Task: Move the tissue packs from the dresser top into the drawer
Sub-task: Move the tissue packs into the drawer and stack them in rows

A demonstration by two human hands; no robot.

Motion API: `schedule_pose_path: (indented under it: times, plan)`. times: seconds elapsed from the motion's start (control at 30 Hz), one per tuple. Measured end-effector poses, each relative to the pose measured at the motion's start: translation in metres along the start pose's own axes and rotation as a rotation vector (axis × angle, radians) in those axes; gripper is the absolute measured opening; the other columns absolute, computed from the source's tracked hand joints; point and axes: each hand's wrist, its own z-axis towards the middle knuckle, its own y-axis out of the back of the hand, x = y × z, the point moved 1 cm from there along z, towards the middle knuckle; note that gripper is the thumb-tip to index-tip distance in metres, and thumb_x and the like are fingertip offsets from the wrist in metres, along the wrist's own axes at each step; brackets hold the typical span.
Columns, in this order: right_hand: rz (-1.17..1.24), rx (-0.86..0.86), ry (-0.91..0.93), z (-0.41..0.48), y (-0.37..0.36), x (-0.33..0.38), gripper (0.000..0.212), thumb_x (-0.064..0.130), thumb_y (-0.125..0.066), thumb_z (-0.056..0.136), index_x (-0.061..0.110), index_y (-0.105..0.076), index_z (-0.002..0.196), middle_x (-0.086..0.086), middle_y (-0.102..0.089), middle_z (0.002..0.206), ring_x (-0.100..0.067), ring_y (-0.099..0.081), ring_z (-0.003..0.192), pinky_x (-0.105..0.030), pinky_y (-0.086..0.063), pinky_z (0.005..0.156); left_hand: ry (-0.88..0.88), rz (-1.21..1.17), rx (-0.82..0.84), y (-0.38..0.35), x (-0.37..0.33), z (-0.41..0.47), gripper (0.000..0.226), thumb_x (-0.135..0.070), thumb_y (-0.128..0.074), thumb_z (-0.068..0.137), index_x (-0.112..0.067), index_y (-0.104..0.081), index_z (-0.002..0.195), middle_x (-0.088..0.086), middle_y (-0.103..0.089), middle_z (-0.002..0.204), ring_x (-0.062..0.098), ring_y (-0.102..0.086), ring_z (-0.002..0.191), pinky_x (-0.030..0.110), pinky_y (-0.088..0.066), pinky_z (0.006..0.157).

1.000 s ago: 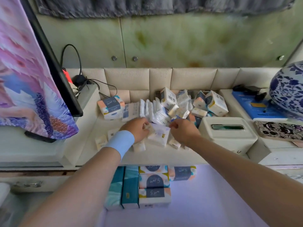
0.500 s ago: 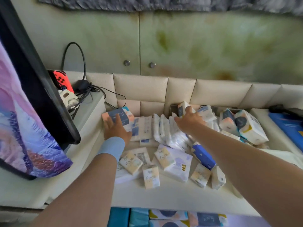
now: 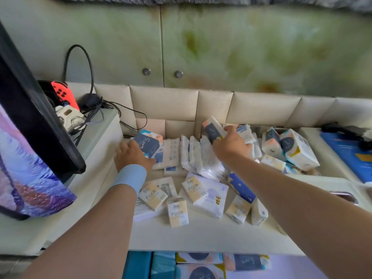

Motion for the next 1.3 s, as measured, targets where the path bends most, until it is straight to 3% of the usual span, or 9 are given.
schedule_pose_path:
  times: [0.17,0.3,0.47,0.57,0.8,0.87,0.97,1.17,1.3]
  plan:
    - [-0.019,-0.087,0.225,-0.015,0.006,-0.009,0.045,0.032,-0.048,0.085,0.019,-0.042,0.128,-0.007,-0.061,0.104,-0.03,-0.056,0.093,-0.045,-0.044,0.09,0.047,-0.024,-0.049,-0.006,-0.007,-0.012,0.08,-0.048,-0.076,0.071,-0.011,-0.04,0.131,0.017,-0.035,0.138,0.034,-0.033,0.128,0.041,-0.033,0.106]
    - [-0.059,0.053,0.278,-0.023,0.009,-0.023,0.07,0.027,-0.062,0.078,0.02,-0.033,0.142,-0.009,-0.053,0.119,-0.029,-0.057,0.098,-0.045,-0.052,0.086,0.105,-0.271,0.072,0.002,-0.012,-0.011,0.079,-0.042,-0.081,0.065,-0.011,-0.042,0.127,0.013,-0.053,0.127,0.035,-0.05,0.118,0.045,-0.05,0.093]
    - [0.045,0.097,0.316,-0.039,0.03,-0.037,0.058,0.011,-0.06,0.081,0.022,-0.045,0.136,-0.006,-0.051,0.124,-0.029,-0.051,0.111,-0.04,-0.049,0.089,0.124,-0.421,-0.099,0.027,-0.022,-0.047,0.065,-0.044,-0.072,0.066,-0.013,-0.045,0.115,0.014,-0.052,0.118,0.035,-0.046,0.113,0.046,-0.048,0.089]
    - [0.018,0.105,0.292,-0.056,0.048,-0.042,0.056,0.021,-0.059,0.075,0.032,-0.048,0.129,0.0,-0.055,0.114,-0.025,-0.053,0.104,-0.044,-0.053,0.083,-0.052,-0.468,-0.145,0.047,-0.037,-0.07,0.054,-0.039,-0.069,0.07,-0.013,-0.046,0.11,0.011,-0.052,0.115,0.032,-0.044,0.111,0.042,-0.044,0.09]
    - [0.001,0.348,0.254,-0.142,0.095,-0.073,0.04,0.036,-0.065,0.073,0.026,-0.058,0.111,0.001,-0.054,0.103,-0.023,-0.052,0.103,-0.034,-0.049,0.087,-0.25,-0.458,0.228,0.085,-0.055,-0.134,0.038,-0.04,-0.064,0.079,-0.021,-0.043,0.103,0.003,-0.054,0.107,0.028,-0.053,0.097,0.033,-0.042,0.075]
    - [-0.149,0.549,0.24,-0.166,0.096,-0.087,0.026,0.021,-0.058,0.081,0.019,-0.058,0.107,-0.004,-0.061,0.109,-0.024,-0.056,0.099,-0.027,-0.047,0.077,-0.318,-0.404,0.326,0.089,-0.054,-0.157,0.04,-0.041,-0.065,0.077,-0.02,-0.043,0.103,0.003,-0.054,0.102,0.027,-0.054,0.09,0.032,-0.04,0.069]
    - [-0.432,0.745,0.291,-0.199,0.089,-0.106,0.034,0.02,-0.053,0.083,0.017,-0.059,0.116,-0.008,-0.063,0.123,-0.027,-0.059,0.111,-0.026,-0.045,0.08,-0.391,-0.28,0.416,0.091,-0.049,-0.191,0.041,-0.042,-0.064,0.081,-0.022,-0.039,0.106,-0.001,-0.051,0.098,0.022,-0.052,0.082,0.031,-0.036,0.062]
    - [-0.408,0.8,0.293,-0.252,0.063,-0.155,0.056,0.034,-0.076,0.074,0.029,-0.054,0.126,0.003,-0.058,0.125,-0.022,-0.059,0.11,-0.03,-0.049,0.09,-0.473,-0.157,0.595,0.083,-0.036,-0.247,0.041,-0.043,-0.063,0.082,-0.021,-0.043,0.111,0.001,-0.053,0.103,0.021,-0.054,0.086,0.033,-0.04,0.068]
    - [-0.377,0.678,0.269,-0.271,0.05,-0.182,0.052,0.021,-0.067,0.085,0.026,-0.049,0.133,-0.002,-0.051,0.132,-0.025,-0.057,0.112,-0.031,-0.05,0.088,-0.498,-0.125,0.676,0.075,-0.028,-0.272,0.044,-0.046,-0.063,0.075,-0.024,-0.044,0.108,-0.003,-0.051,0.11,0.022,-0.055,0.098,0.037,-0.046,0.083]
